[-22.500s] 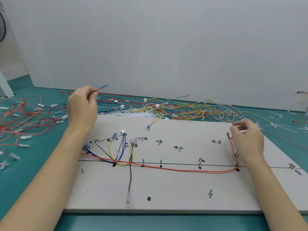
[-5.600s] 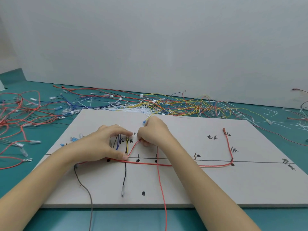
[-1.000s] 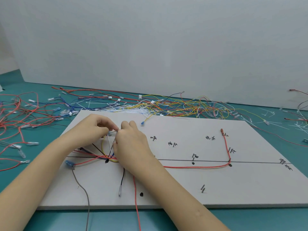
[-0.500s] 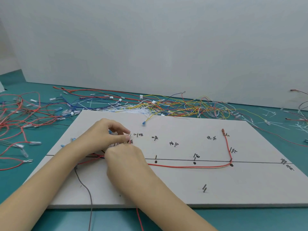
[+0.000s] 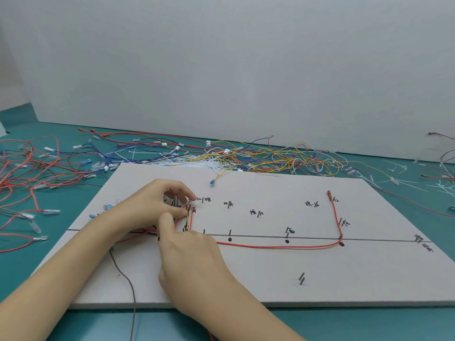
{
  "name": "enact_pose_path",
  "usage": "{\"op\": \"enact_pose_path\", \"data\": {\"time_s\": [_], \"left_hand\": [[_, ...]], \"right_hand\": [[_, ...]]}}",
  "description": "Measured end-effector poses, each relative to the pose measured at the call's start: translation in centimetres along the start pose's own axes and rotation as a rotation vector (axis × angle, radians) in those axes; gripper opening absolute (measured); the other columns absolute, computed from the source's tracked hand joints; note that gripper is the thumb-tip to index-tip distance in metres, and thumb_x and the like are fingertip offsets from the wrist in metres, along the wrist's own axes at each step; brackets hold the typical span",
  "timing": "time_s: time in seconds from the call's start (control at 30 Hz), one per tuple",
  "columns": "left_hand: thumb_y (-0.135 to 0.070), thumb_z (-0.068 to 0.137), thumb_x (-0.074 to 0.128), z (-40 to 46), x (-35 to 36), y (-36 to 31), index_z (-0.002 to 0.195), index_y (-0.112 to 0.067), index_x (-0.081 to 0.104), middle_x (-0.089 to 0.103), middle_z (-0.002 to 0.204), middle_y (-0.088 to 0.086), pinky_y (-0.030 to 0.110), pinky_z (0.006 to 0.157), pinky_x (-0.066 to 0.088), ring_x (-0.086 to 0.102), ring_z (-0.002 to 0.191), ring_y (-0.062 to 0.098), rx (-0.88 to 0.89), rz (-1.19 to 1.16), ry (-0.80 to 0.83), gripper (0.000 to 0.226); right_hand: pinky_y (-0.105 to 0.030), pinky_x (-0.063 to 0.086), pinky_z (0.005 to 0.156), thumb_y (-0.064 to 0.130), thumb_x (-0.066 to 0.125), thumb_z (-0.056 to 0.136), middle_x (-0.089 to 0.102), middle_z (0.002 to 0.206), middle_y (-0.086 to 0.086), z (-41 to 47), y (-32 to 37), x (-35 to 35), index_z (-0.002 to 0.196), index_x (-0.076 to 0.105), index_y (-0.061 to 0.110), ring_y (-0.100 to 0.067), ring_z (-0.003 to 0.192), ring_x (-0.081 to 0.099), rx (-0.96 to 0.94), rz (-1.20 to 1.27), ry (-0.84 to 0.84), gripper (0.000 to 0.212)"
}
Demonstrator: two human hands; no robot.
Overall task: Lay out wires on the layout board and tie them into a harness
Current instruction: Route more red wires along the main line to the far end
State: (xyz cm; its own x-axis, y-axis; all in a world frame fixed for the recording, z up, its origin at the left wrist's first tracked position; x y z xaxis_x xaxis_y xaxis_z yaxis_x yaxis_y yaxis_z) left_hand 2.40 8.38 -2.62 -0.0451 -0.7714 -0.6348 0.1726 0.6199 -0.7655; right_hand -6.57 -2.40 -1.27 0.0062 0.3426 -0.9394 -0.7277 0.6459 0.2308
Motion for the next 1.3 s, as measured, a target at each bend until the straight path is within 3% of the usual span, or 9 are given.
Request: {"op": "enact_pose_path", "data": {"time_s": [0.17,0.23,0.33,0.5,0.67,0.87,0.97,1.1,1.3], "left_hand": [[-0.009,0.076,0.079,-0.4,0.4,0.1,0.09,-0.039,0.074,0.068,0.101,0.0,0.032,0.086,0.049,0.06,0.091,0.013,-0.024,-0.014,0.101,0.034],[-0.013,0.076,0.079,-0.5,0.5,0.0,0.093,-0.039,0.074,0.068,0.104,-0.003,0.035,0.092,0.048,0.061,0.098,0.012,-0.014,-0.011,0.138,0.032],[-0.017,0.074,0.082,-0.6,0.6,-0.1,0.094,-0.044,0.072,0.066,0.105,-0.01,0.03,0.098,0.044,0.056,0.106,0.003,0.0,0.037,0.167,0.035],[-0.039,0.069,0.081,-0.8,0.5,0.1,0.1,-0.05,0.068,0.062,0.11,-0.01,0.037,0.106,0.037,0.049,0.115,0.009,-0.009,0.093,0.201,0.035],[-0.038,0.069,0.083,-0.8,0.6,0.1,0.1,-0.051,0.068,0.062,0.111,-0.013,0.038,0.108,0.036,0.049,0.117,0.009,-0.003,0.09,0.204,0.037],[-0.031,0.073,0.084,-0.7,0.6,0.1,0.098,-0.052,0.068,0.061,0.115,-0.012,0.036,0.11,0.035,0.048,0.119,0.006,-0.02,0.092,0.196,0.036],[-0.03,0.073,0.085,-0.7,0.6,0.0,0.097,-0.05,0.069,0.062,0.113,-0.013,0.033,0.108,0.036,0.049,0.116,0.003,-0.023,0.085,0.195,0.035],[-0.029,0.073,0.085,-0.7,0.6,-0.1,0.096,-0.05,0.069,0.062,0.113,-0.011,0.031,0.107,0.037,0.05,0.115,0.002,-0.021,0.082,0.193,0.035],[-0.03,0.073,0.085,-0.7,0.6,-0.1,0.096,-0.051,0.069,0.062,0.112,-0.013,0.031,0.107,0.036,0.05,0.114,0.001,-0.019,0.084,0.198,0.036]], "right_hand": [[-0.029,0.013,0.047,0.006,0.051,0.082,0.04,0.07,-0.002,-1.0,-1.8,-0.1,0.124,0.03,0.007,-0.029,0.061,0.035,0.12,0.071,-0.001,0.047],[-0.032,0.017,0.048,0.008,0.047,0.085,0.043,0.075,-0.004,-1.1,-2.7,-0.3,0.121,0.032,0.01,-0.032,0.069,0.037,0.186,0.147,-0.011,0.039],[-0.04,0.027,0.06,0.01,0.041,0.088,0.057,0.088,-0.01,-1.0,-3.6,-0.4,0.112,0.036,0.014,-0.036,0.079,0.046,0.261,0.252,0.002,0.025],[-0.041,0.039,0.076,0.012,0.042,0.089,0.061,0.103,-0.009,-0.9,-5.2,-0.3,0.112,0.041,0.017,-0.035,0.099,0.053,0.361,0.338,0.085,0.024],[-0.034,0.04,0.071,0.015,0.05,0.086,0.054,0.082,0.006,-1.0,-8.0,-0.7,0.092,0.041,0.032,-0.025,0.09,0.056,0.453,0.479,0.103,0.019],[-0.019,0.032,0.038,0.012,0.058,0.084,0.049,0.053,0.005,-1.9,-11.4,-1.9,0.089,0.047,0.028,-0.01,0.034,0.04,0.57,0.736,0.208,0.02],[-0.016,0.024,0.034,0.009,0.059,0.088,0.041,0.04,0.009,-2.6,-12.7,-2.8,0.096,0.049,0.021,-0.008,0.031,0.03,0.58,0.786,0.343,0.017],[-0.017,0.025,0.035,0.009,0.059,0.09,0.038,0.042,0.008,-3.2,-14.8,-4.6,0.099,0.056,0.016,-0.011,0.035,0.027,0.587,0.744,0.432,0.012],[-0.018,0.022,0.038,0.018,0.067,0.088,0.041,0.046,0.005,-4.2,-17.1,-5.8,0.086,0.064,0.017,-0.011,0.038,0.028,0.584,0.643,0.536,0.004]]}}
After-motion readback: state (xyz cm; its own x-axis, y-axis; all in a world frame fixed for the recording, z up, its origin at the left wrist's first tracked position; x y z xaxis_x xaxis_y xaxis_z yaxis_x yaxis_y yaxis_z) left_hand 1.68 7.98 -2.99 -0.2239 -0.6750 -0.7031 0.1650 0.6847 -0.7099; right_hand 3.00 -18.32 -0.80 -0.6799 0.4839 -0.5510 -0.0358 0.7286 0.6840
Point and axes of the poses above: each hand's wrist, its own z-axis towards the middle knuckle, its own x-axis out of the palm, y = z × x, the point moved 6 cm from there along z, towards the middle knuckle
